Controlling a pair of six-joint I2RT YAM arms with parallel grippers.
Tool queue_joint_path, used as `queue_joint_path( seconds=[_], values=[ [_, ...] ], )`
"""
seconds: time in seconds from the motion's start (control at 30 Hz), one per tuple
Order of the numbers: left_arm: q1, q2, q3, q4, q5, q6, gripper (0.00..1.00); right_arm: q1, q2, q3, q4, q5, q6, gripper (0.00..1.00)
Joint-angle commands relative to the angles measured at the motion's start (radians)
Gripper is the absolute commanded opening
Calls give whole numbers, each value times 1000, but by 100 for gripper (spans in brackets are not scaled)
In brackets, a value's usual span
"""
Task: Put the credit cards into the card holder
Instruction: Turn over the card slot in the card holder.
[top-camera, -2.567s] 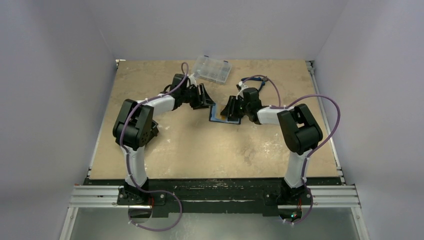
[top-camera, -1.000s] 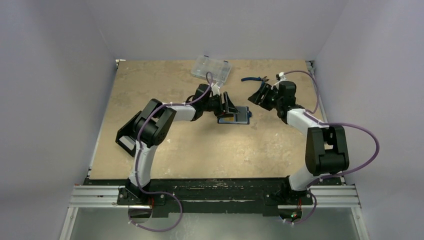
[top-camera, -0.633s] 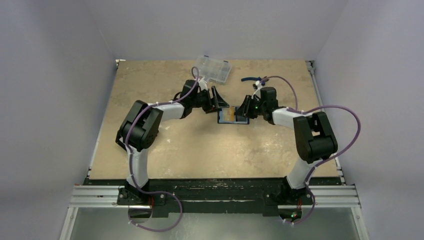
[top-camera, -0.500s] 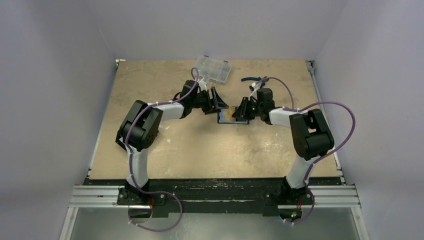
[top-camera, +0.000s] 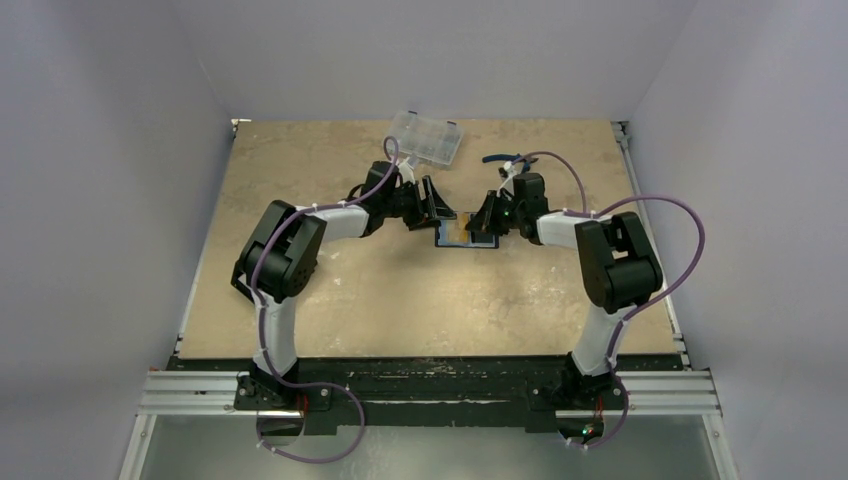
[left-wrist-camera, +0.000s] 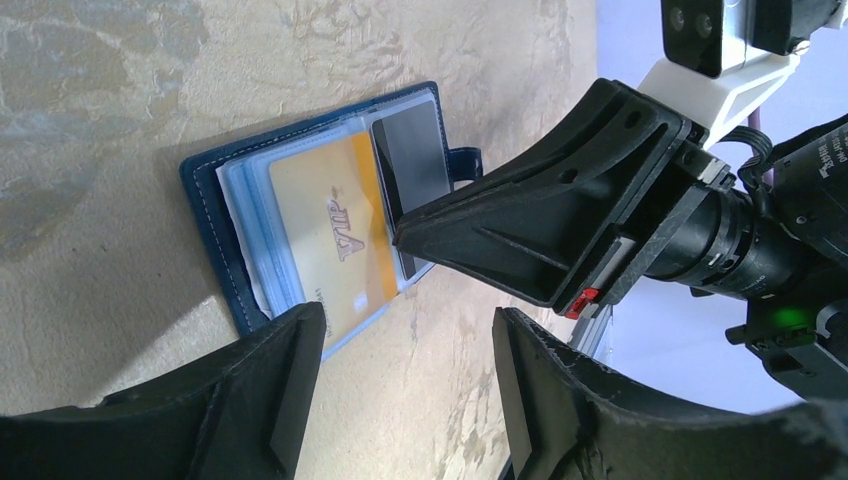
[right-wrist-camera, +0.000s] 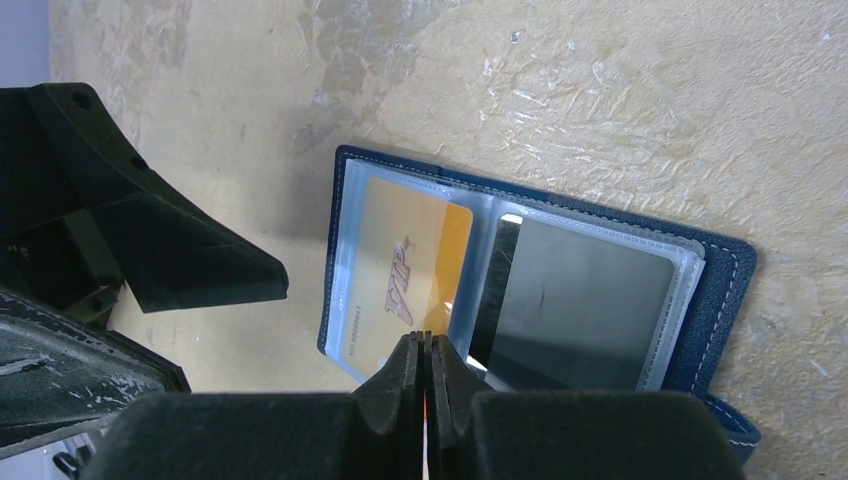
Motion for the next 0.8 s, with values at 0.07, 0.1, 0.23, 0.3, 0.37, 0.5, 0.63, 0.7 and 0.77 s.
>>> queue_joint_path(
  seconds=[0.07,0.1,0.23,0.3,0.37,0.5,0.63,0.7,0.77],
  values=[
    [-3,24,39,26,5,18,66,5,38,42,40,-6,-5,4],
    [-3,29,43,26,8,19,66,5,44,39,45,1,-3,5],
    [-3,53,61,25,17,19,66,5,66,34,43,11,7,2],
    [-3,64,66,26,22,18,66,4,72,30,44,19,13,0],
    [-3,69,67,32,25,16,67,4,81,34,40,18,13,0],
    [-11,81,73,55,46,5,67,4,87,33,41,17,12,0],
    [-19,89,77,73,53,-6,65,4,88,36,35,15,10,0],
    [-25,93,76,101,67,-22,63,5,83,34,37,16,12,0],
    [-37,91,81,118,71,-27,62,4,79,39,33,9,20,0]
  ],
)
